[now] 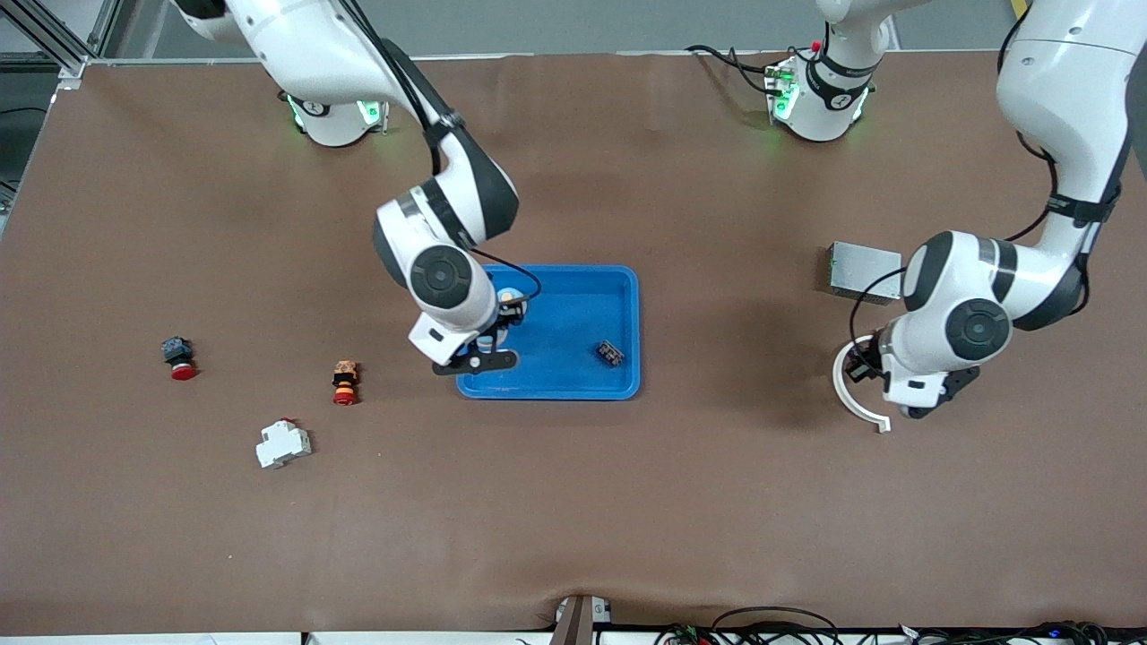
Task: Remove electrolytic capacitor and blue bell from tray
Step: 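Carry the capacitor and bell outward with the left and right grippers, then set down the bell with the right gripper while the left gripper returns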
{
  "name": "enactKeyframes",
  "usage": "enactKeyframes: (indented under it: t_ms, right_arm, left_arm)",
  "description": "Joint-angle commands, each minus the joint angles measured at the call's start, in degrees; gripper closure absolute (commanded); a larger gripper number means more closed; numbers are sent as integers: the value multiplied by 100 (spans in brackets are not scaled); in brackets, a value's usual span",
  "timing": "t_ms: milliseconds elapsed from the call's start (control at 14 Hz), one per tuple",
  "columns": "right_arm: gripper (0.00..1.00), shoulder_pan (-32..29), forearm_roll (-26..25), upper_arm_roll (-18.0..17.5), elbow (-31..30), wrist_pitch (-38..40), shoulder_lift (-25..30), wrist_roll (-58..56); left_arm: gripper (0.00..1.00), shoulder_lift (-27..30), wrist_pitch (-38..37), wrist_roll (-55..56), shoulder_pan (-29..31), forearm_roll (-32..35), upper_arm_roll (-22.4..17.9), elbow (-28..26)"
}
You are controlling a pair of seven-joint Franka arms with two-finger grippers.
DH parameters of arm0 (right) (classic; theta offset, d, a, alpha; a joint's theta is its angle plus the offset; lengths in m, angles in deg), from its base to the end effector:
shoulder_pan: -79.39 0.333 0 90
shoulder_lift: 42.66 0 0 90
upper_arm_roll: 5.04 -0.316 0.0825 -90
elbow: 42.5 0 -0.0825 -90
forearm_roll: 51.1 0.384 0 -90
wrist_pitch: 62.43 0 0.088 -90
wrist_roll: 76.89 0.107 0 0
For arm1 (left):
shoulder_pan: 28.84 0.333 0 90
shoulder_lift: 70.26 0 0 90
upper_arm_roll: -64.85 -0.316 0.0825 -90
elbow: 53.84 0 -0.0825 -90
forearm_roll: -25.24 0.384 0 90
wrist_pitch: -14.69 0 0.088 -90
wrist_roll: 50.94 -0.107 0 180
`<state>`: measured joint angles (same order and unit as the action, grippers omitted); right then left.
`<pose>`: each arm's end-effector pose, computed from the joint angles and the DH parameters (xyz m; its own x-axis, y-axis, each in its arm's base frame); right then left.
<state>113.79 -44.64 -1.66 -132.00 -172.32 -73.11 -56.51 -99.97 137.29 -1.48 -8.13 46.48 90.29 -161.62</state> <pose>0.5702 0.3582 0.3233 0.9722 0.1408 -0.1873 0.1428 -0.9897 -0.0028 0.6123 -0.0230 0.2401 0.8298 0.5512 -0.0870 0.5309 -0.8278 -0.1812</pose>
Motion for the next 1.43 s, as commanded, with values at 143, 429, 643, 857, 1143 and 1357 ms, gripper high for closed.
enactKeyframes:
  t_ms: [143, 429, 643, 857, 1143, 1357]
  right_arm:
    - [88, -801, -364, -57, -226, 756, 750, -1384]
    - [88, -1934, -426, -57, -226, 1065, 979, -3447]
    - [88, -2813, -470, -57, -226, 1004, 918, -4969]
    - [88, -3306, -628, -57, -226, 882, 830, -5657]
    - [88, -3720, -777, -48, -322, -48, 383, -6588]
    - [88, -3712, -927, -48, -830, -848, 364, -6652]
  left_arm:
    - [100, -395, 430, -683, 459, 362, -12, 117]
    - [71, -589, 660, -763, 609, 741, -12, 108]
    - [0, -458, 608, -754, 609, 724, 22, 108]
    - [0, -204, 493, -772, 609, 671, 189, 47]
    - [0, 148, 143, -597, 601, 347, 724, 73]
    - [0, 246, 89, 104, 592, 65, 1277, 99]
